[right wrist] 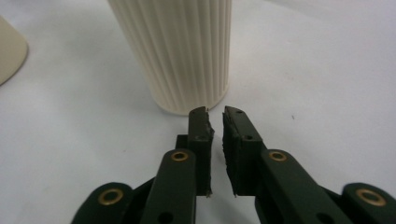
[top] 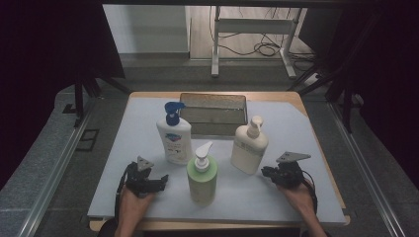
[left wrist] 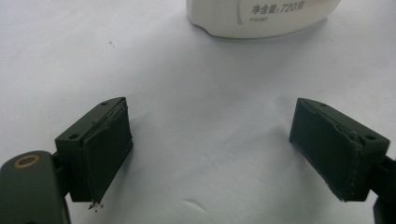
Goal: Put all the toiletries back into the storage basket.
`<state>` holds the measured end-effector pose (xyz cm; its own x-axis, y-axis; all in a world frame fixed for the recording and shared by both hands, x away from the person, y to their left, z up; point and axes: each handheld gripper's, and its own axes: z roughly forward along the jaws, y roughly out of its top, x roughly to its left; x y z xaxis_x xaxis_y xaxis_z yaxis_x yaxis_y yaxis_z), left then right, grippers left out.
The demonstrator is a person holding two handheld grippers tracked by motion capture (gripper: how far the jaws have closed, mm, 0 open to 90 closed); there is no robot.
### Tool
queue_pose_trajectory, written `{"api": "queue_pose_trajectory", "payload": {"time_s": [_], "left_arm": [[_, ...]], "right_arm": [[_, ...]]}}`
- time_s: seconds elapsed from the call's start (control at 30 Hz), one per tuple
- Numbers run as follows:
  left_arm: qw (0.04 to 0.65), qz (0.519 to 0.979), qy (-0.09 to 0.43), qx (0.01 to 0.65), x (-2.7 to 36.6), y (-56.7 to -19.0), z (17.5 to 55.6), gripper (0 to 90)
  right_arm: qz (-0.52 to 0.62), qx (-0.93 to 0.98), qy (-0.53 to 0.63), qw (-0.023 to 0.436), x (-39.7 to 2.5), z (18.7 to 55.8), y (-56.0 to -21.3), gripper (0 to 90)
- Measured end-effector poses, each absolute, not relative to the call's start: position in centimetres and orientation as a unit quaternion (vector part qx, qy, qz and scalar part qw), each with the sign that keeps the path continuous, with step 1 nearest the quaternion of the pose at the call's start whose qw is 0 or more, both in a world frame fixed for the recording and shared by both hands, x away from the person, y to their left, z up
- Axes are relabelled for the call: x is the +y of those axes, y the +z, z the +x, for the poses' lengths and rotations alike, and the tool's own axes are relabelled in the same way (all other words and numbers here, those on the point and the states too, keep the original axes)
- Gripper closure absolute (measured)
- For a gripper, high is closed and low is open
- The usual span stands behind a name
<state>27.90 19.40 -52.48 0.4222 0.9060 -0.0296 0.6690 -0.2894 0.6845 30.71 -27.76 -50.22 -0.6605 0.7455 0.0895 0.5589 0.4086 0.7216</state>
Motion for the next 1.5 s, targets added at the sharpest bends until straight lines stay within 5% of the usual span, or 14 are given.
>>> {"api": "queue_pose_trajectory", "payload": {"time_s": [0.73, 1.5], "left_arm": [[0.317, 0.782, 0.187, 0.503, 19.4, -52.5, 27.9, 12.4], [0.317, 0.783, 0.188, 0.502, 19.5, -52.5, 27.9, 12.3]], "right_arm": [[0.353, 0.835, 0.402, 0.128, -27.0, 30.0, -44.4, 29.6], [0.325, 0.835, 0.420, 0.142, -23.3, 33.7, -42.3, 25.0]]}}
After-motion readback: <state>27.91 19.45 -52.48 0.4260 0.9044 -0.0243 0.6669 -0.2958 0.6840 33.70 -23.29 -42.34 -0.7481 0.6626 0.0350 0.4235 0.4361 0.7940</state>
